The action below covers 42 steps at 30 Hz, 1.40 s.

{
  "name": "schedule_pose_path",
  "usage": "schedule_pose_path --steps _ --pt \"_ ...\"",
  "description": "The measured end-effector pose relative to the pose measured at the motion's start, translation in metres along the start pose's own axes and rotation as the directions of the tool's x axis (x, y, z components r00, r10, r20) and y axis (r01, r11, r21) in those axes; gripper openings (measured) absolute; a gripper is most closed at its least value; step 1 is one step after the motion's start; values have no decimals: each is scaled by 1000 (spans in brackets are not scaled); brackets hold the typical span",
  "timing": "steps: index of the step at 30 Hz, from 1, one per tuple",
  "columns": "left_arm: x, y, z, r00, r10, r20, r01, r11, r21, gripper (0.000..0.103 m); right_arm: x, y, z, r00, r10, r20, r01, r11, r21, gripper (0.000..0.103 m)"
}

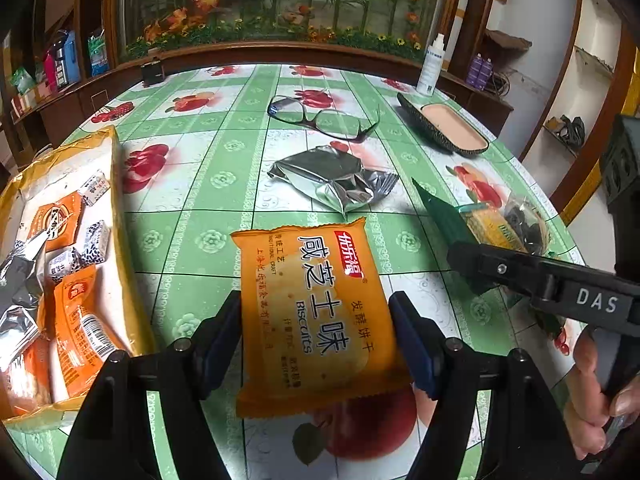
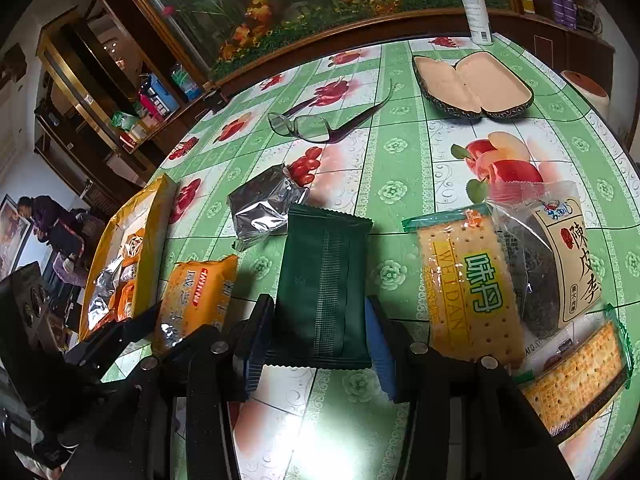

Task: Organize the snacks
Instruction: 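Carry the orange pack over the tray with the left gripper while the right carries the green packet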

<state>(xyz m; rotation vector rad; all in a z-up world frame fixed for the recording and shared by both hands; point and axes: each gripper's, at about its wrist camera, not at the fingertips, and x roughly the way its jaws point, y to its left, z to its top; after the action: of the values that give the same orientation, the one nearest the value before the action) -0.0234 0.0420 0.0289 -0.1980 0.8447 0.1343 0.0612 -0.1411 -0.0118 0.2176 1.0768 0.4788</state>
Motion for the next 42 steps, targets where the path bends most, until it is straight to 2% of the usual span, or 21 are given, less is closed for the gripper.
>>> schedule_pose_path --steps 15,20,31,42 --pt "-45 25 5 996 2 91 3 998 -60 72 -10 15 0 998 40 51 -37 998 -45 49" --pt "-61 46 6 992 16 125 -3 995 -98 72 -6 29 -3 996 76 37 -74 995 -69 49" --pt "-86 97 4 984 69 162 -37 981 -192 72 4 75 -4 991 135 -8 -135 981 -138 49" --pt "-98 144 3 975 129 179 -76 957 -280 72 15 144 -2 982 180 -53 -188 948 -258 50"
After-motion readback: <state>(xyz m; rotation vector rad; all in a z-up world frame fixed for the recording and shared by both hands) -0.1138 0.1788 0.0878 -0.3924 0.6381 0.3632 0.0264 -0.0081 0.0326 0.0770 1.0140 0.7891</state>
